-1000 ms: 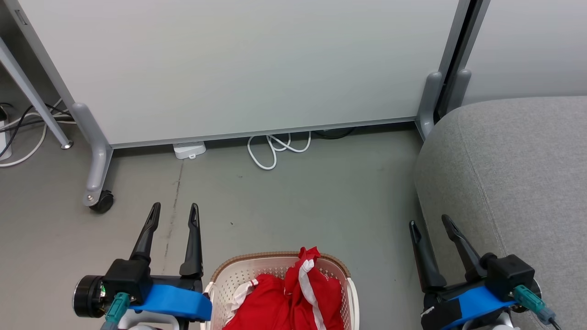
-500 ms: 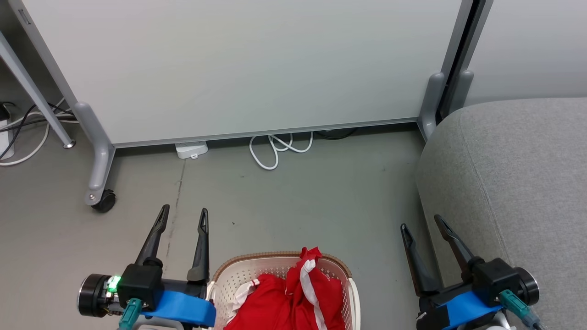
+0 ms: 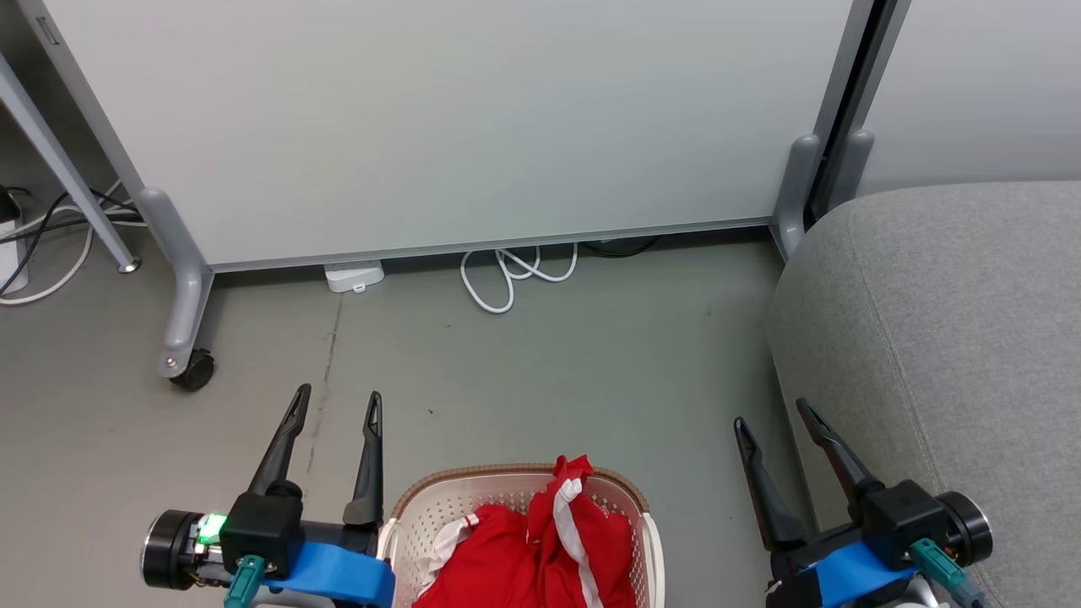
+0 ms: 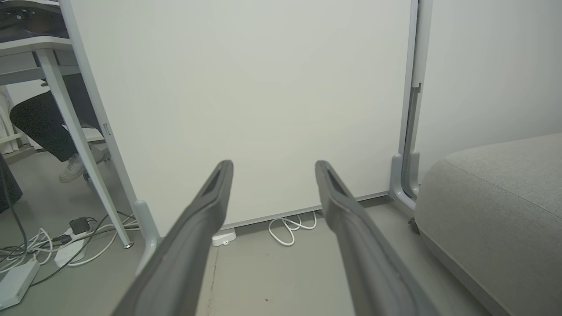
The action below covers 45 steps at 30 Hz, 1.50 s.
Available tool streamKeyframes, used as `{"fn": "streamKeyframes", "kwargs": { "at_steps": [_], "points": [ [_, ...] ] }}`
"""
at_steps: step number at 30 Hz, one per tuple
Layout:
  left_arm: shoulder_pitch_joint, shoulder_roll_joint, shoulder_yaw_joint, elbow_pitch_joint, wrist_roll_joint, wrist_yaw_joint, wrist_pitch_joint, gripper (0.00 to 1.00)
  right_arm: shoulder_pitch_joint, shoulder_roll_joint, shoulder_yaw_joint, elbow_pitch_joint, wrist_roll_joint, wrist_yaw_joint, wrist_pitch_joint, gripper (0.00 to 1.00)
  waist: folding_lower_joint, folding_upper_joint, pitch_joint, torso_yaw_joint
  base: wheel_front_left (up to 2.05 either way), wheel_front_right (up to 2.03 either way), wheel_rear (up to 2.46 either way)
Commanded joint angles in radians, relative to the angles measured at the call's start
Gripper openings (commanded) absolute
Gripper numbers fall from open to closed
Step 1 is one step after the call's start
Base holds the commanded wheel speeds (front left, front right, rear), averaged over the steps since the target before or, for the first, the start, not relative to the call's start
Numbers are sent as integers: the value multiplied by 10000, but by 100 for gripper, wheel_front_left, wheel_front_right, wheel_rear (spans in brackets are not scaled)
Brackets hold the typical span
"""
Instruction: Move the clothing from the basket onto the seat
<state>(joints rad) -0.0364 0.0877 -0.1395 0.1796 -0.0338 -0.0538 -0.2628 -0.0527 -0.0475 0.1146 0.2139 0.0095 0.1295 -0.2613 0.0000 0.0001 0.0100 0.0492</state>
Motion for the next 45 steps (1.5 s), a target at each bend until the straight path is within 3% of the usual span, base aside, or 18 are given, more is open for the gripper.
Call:
{"fn": "streamKeyframes", "kwargs": {
  "at_steps": [1,18,26,31,45],
  "points": [
    [84,-26,77,32,9,-61,-31,100,109,-51,-27,40,17,22,-59,100,0,-1,3,1,0,0,0],
    [-111,-147,359,252,-52,-367,-30,100,21,-50,-49,51,180,22,-59,100,0,-1,170,-88,0,0,0],
    [-858,-107,-76,1279,-285,-694,-30,100,-416,-48,-62,-184,194,20,-57,100,0,-1,1011,-426,0,0,0],
    [-1693,-56,-607,2165,-468,-788,-30,100,-922,-47,-56,-429,92,20,-56,100,0,-1,1998,-750,0,0,0],
    [-4158,636,-3516,4992,-2042,-765,-30,100,-2481,-41,149,-1317,-115,16,-50,100,0,-1,4553,-1449,0,0,0]
  ]
}}
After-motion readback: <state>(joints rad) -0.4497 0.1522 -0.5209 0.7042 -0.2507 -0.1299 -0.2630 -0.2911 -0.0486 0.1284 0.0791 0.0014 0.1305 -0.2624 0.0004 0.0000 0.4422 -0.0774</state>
